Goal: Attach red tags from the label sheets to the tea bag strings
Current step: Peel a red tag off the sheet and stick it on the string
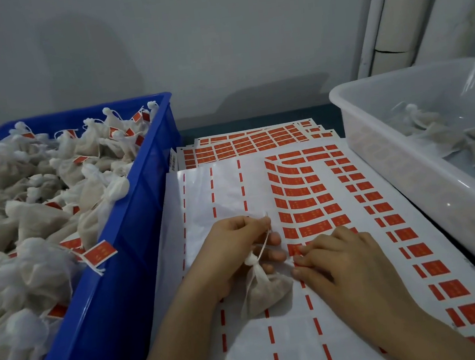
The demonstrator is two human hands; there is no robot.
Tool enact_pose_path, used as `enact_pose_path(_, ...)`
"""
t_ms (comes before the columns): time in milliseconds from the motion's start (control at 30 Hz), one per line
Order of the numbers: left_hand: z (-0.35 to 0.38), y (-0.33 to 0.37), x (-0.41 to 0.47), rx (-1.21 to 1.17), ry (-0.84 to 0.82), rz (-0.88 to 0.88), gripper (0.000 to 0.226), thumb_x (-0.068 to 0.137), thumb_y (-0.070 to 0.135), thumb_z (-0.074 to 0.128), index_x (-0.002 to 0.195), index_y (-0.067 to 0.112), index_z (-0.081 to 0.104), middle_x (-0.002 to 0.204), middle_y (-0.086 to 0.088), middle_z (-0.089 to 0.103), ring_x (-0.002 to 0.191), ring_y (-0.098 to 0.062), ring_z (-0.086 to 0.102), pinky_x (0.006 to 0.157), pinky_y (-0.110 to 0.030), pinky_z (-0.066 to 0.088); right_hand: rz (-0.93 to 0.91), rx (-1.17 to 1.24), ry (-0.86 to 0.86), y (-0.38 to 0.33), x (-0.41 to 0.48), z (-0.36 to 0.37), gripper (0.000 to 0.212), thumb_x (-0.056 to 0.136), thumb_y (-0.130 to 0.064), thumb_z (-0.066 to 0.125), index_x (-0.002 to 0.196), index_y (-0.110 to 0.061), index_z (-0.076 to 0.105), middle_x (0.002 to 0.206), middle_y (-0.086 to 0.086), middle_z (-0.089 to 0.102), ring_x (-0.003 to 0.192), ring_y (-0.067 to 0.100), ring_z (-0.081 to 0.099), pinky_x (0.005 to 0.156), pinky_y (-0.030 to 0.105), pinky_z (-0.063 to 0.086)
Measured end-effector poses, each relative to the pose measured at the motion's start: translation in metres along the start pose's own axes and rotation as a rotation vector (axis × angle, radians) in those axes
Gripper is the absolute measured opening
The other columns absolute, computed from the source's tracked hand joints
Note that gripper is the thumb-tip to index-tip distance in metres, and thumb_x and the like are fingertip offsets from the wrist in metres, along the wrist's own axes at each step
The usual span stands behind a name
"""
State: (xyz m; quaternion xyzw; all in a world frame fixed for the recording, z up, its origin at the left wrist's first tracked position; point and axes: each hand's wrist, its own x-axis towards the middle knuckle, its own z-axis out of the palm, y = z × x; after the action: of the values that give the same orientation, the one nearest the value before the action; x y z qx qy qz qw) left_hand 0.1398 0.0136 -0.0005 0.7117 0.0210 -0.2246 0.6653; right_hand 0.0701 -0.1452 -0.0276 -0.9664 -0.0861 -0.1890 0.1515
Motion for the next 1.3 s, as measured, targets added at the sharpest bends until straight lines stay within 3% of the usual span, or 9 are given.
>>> enact_pose_path(133, -0.001, 0.000, -0.001, 0.007, -0.002, 0.001, 0.023, 0.091, 0.033, 0.057, 0.095, 0.012, 0.067, 0.079, -0.005, 0.074, 0.060, -0.019, 0.069, 0.051, -0.023, 0.052, -0.120, -0.094, 0.071, 0.000, 0.000, -0.001, 0.023, 0.061, -0.042, 0.064, 0.074, -0.025, 0.073, 0.073, -0.008, 0.070, 0.064, 0.013, 0.065, 0.065, 0.032, 0.053)
enact_pose_path(300, 0.000, 0.001, -0.002, 0.002, -0.001, -0.002, 0.024, 0.092, 0.032, 0.057, 0.096, 0.011, 0.067, 0.080, -0.005, 0.074, 0.060, -0.019, 0.069, 0.051, -0.023, 0.052, -0.190, -0.164, 0.103, 0.001, -0.001, 0.001, 0.029, 0.055, -0.040, 0.071, 0.074, -0.019, 0.075, 0.073, -0.002, 0.072, 0.062, 0.018, 0.068, 0.065, 0.038, 0.055)
enact_pose_path(500, 0.001, 0.004, -0.005, 0.011, 0.022, 0.010, 0.021, 0.091, 0.031, 0.058, 0.095, 0.012, 0.066, 0.078, 0.000, 0.074, 0.060, -0.019, 0.070, 0.049, -0.022, 0.052, -0.139, -0.084, 0.100, 0.000, -0.002, -0.001, 0.024, 0.061, -0.038, 0.065, 0.076, -0.021, 0.074, 0.075, -0.005, 0.071, 0.064, 0.015, 0.067, 0.066, 0.031, 0.054)
enact_pose_path(700, 0.001, 0.007, -0.006, -0.054, 0.028, 0.097, 0.016, 0.086, 0.032, 0.063, 0.096, 0.020, 0.068, 0.088, 0.005, 0.074, 0.071, -0.022, 0.072, 0.054, -0.024, 0.052, -0.055, -0.061, 0.079, -0.002, 0.000, -0.001, 0.023, 0.064, -0.039, 0.064, 0.077, -0.023, 0.074, 0.076, -0.007, 0.071, 0.065, 0.015, 0.066, 0.066, 0.031, 0.053)
enact_pose_path(933, 0.004, 0.011, -0.009, -0.154, 0.054, 0.231, 0.023, 0.067, 0.039, 0.067, 0.083, 0.024, 0.073, 0.086, 0.007, 0.074, 0.076, -0.011, 0.071, 0.060, -0.018, 0.053, 0.051, 0.055, 0.059, 0.002, 0.000, 0.001, 0.023, 0.069, -0.035, 0.060, 0.080, -0.019, 0.072, 0.079, -0.004, 0.071, 0.066, 0.018, 0.066, 0.069, 0.029, 0.050)
enact_pose_path(1033, 0.004, 0.012, -0.010, -0.162, 0.037, 0.247, 0.017, 0.066, 0.038, 0.067, 0.077, 0.029, 0.077, 0.083, 0.008, 0.074, 0.074, -0.009, 0.070, 0.061, -0.016, 0.052, 0.196, 0.230, 0.013, 0.005, 0.003, -0.002, 0.035, 0.078, -0.043, 0.044, 0.092, -0.023, 0.069, 0.092, -0.010, 0.066, 0.079, 0.004, 0.056, 0.082, 0.016, 0.037)
enact_pose_path(1133, 0.003, 0.013, -0.010, -0.181, 0.025, 0.247, 0.016, 0.064, 0.036, 0.068, 0.076, 0.031, 0.077, 0.080, 0.007, 0.073, 0.070, -0.009, 0.069, 0.060, -0.017, 0.052, 0.274, 0.341, 0.078, 0.007, 0.006, -0.004, 0.017, 0.082, -0.040, 0.050, 0.090, -0.031, 0.062, 0.082, -0.027, 0.054, 0.070, -0.010, 0.048, 0.064, -0.002, 0.030)
enact_pose_path(1200, 0.003, 0.013, -0.010, -0.213, 0.025, 0.244, 0.017, 0.064, 0.035, 0.068, 0.077, 0.029, 0.078, 0.079, 0.006, 0.073, 0.069, -0.010, 0.069, 0.060, -0.018, 0.052, 0.357, 0.417, 0.160, 0.010, 0.007, -0.012, 0.018, 0.077, -0.049, 0.044, 0.086, -0.037, 0.054, 0.078, -0.034, 0.046, 0.068, -0.012, 0.049, 0.056, -0.002, 0.030)
enact_pose_path(1300, 0.003, 0.015, -0.011, -0.318, -0.006, 0.243, 0.018, 0.065, 0.033, 0.069, 0.078, 0.025, 0.078, 0.077, 0.003, 0.073, 0.067, -0.011, 0.069, 0.060, -0.019, 0.052, 0.499, 0.580, 0.308, 0.020, 0.009, -0.028, 0.032, 0.070, -0.062, 0.038, 0.079, -0.037, 0.056, 0.078, -0.021, 0.061, 0.068, 0.000, 0.061, 0.060, 0.016, 0.046)
